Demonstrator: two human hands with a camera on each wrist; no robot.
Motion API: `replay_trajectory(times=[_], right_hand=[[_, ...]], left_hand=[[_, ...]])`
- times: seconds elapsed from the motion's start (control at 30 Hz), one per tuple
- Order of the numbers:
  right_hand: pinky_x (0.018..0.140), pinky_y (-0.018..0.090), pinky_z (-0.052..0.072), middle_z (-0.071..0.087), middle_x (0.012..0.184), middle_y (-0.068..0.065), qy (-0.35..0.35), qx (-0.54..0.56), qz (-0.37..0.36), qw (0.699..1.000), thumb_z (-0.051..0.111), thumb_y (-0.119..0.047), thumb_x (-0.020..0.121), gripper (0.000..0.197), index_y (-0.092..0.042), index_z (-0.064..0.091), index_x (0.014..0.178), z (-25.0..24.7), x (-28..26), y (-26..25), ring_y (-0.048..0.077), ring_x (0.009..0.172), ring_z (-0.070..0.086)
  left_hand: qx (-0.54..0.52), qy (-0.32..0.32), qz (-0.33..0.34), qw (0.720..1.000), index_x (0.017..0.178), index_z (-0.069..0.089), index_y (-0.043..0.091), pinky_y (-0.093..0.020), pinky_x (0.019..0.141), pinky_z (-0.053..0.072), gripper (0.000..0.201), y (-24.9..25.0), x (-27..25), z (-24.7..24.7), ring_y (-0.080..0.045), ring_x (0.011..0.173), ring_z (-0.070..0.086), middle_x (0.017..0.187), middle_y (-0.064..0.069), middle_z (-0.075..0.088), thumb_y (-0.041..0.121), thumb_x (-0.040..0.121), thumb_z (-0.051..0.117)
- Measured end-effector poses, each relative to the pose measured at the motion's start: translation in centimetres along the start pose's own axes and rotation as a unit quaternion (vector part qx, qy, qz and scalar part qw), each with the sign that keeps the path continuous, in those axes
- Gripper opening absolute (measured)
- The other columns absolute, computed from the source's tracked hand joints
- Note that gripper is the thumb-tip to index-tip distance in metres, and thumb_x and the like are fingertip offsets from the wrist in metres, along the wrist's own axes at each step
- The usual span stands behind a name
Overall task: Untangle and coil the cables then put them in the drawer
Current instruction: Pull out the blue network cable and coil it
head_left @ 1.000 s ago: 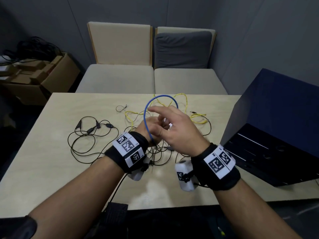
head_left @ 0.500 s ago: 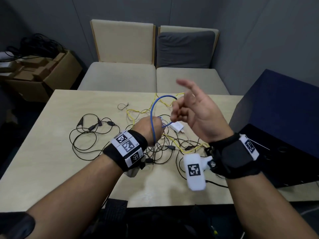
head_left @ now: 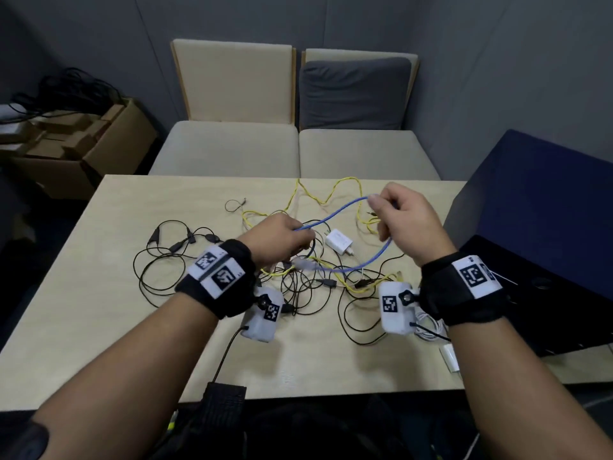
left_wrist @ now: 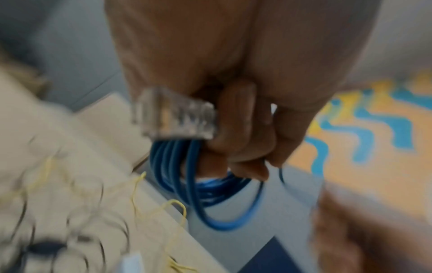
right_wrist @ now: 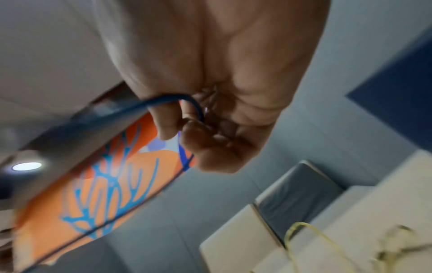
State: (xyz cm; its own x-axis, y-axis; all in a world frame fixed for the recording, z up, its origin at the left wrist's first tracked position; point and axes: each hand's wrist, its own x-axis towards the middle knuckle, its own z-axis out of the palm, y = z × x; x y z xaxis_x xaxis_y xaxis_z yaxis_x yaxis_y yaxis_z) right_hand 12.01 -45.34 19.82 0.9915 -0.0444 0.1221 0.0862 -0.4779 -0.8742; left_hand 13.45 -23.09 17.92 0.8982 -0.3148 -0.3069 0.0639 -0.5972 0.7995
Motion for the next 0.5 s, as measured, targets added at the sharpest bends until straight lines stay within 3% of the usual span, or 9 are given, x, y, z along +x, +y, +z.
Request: replay_trajectory(times=[0.1, 0.2, 0.3, 0.37, 0.43, 0.5], right_hand=[[0.044, 0.023, 0.039, 0.043, 0.053, 0.01, -0.014, 0.054, 0.044, 0.997, 0.059, -0.017, 0.093, 0.03, -0.011, 0.044, 0.067, -0.8, 0.0, 2.8, 0.018, 0.037, 0.045], [0.047, 0.028, 0.045, 0.045, 0.06, 0.005, -0.041, 0.098, 0.043, 0.993, 0.055, -0.005, 0.094, 0.02, -0.013, 0.048, 0.076, -0.4, -0.8, 4.2, 0.018, 0.04, 0.045], [0.05, 0.035, 0.05, 0.041, 0.071, 0.004, -0.048, 0.17, 0.04, 0.984, 0.047, 0.003, 0.095, 0.023, -0.018, 0.056, 0.097, 0.5, -1.7, 4.9, 0.019, 0.045, 0.044], [0.044, 0.031, 0.048, 0.037, 0.07, 0.004, -0.018, 0.233, 0.053, 0.971, 0.041, 0.004, 0.098, 0.028, -0.02, 0.054, 0.104, 1.0, -2.3, 5.4, 0.016, 0.043, 0.038], [0.039, 0.027, 0.044, 0.035, 0.067, 0.005, 0.007, 0.255, 0.059, 0.965, 0.037, 0.002, 0.1, 0.03, -0.023, 0.051, 0.107, 1.7, -3.0, 5.6, 0.013, 0.039, 0.034], [0.038, 0.028, 0.044, 0.036, 0.066, 0.005, 0.014, 0.21, 0.056, 0.976, 0.038, -0.002, 0.1, 0.032, -0.03, 0.05, 0.108, 2.9, -3.6, 5.7, 0.012, 0.038, 0.034]], left_hand=[[-0.233, -0.045, -0.021, 0.971, 0.068, 0.051, 0.0, -0.024, 0.047, 0.031, 0.032, 0.1, -0.9, -0.6, -0.01, 0.037, 0.03, 0.042, 0.005, 0.033, 0.018, 0.093, 0.055], [-0.375, -0.116, -0.03, 0.919, 0.072, 0.05, 0.006, -0.02, 0.046, 0.038, 0.031, 0.7, -1.6, -0.7, -0.005, 0.031, 0.019, 0.038, 0.01, 0.022, 0.025, 0.096, 0.044], [-0.503, -0.141, -0.007, 0.853, 0.076, 0.049, 0.007, -0.019, 0.05, 0.044, 0.028, 0.8, -1.9, -1.1, -0.003, 0.029, 0.023, 0.038, 0.012, 0.021, 0.03, 0.09, 0.043], [-0.565, -0.136, 0.011, 0.814, 0.078, 0.049, 0.008, -0.019, 0.054, 0.046, 0.027, 0.6, -1.8, -1.5, -0.003, 0.03, 0.027, 0.041, 0.011, 0.017, 0.031, 0.09, 0.042], [-0.604, -0.125, 0.023, 0.787, 0.081, 0.051, 0.009, -0.019, 0.06, 0.048, 0.024, 0.5, -1.5, -1.7, -0.003, 0.033, 0.03, 0.043, 0.01, 0.023, 0.029, 0.09, 0.041], [-0.63, -0.117, 0.032, 0.767, 0.081, 0.055, 0.009, -0.019, 0.063, 0.05, 0.024, 0.4, -1.4, -1.5, -0.004, 0.035, 0.033, 0.044, 0.01, 0.032, 0.027, 0.09, 0.041]])
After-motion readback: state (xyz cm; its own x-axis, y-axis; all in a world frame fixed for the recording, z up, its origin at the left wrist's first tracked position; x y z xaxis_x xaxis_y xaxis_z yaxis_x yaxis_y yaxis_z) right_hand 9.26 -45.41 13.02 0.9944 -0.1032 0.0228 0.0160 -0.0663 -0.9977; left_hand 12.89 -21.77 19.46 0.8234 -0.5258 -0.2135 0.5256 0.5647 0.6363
